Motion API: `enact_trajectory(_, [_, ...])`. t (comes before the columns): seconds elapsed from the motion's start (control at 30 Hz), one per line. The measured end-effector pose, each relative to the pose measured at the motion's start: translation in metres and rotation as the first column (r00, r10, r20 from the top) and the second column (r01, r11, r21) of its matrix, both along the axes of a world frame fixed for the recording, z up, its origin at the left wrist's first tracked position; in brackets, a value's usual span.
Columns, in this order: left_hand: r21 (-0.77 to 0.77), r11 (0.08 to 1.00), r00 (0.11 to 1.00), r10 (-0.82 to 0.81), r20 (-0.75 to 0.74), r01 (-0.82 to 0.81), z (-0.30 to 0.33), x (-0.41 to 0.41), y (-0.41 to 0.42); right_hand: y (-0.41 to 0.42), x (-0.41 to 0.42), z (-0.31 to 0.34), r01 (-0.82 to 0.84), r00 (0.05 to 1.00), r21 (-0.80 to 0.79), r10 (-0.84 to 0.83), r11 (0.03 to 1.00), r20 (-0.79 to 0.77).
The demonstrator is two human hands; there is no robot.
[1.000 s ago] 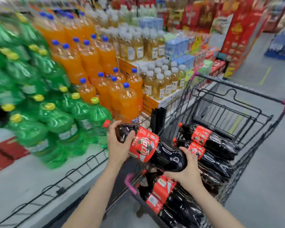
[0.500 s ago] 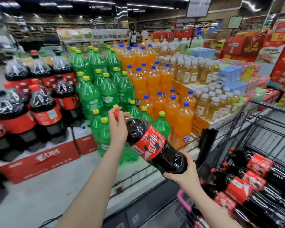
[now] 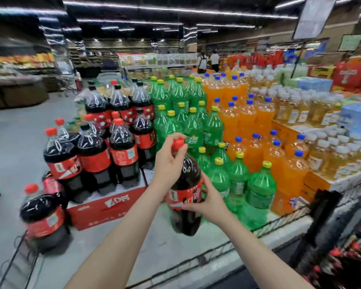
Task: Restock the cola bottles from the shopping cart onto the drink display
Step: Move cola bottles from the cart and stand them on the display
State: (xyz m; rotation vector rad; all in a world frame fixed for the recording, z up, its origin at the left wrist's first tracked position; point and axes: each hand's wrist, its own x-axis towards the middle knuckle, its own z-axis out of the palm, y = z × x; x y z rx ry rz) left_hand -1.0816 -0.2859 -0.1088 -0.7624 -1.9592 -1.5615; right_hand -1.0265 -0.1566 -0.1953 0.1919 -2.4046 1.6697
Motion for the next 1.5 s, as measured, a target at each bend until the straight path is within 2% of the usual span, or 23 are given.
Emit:
enact_trajectory(0.13, [-0.023,0.998,0.997,0.063,0.047,-0.062,-0.017,-0.027,-0.032,-0.03,-0.039,0.011,-0.095,0.995,0.015,0.094,0.995,0.034])
enact_trajectory(0.4, [-0.093,0.973,0.968,0.221,0.123,-0.21,-0.054,-0.083,-0.075,-0.075,-0.116,-0.022,-0.156,0.98,0.033,0.15,0.987,0.129])
enact_trajectory(0.53, [-0.129,0.966,0.958,0.243,0.15,-0.225,-0.057,-0.102,-0.085,-0.092,-0.144,-0.03,-0.139,0.983,0.029,0.135,0.99,0.123])
enact_trajectory(0.8, [-0.109,0.987,0.964,0.137,0.229,-0.115,-0.035,-0.162,-0.101,-0.105,-0.19,-0.009,-0.027,0.997,0.055,0.023,0.998,0.076])
enact_trajectory(1.1, [-0.136,0.991,0.993,0.018,0.114,-0.003,0.009,-0.235,-0.092,-0.099,-0.257,0.028,0.123,0.992,0.049,-0.122,0.991,-0.022])
enact_trajectory(1.5, [-0.231,0.973,0.984,0.029,0.177,0.013,-0.012,-0.289,-0.09,-0.106,-0.303,0.005,0.199,0.979,0.047,-0.2,0.979,0.036])
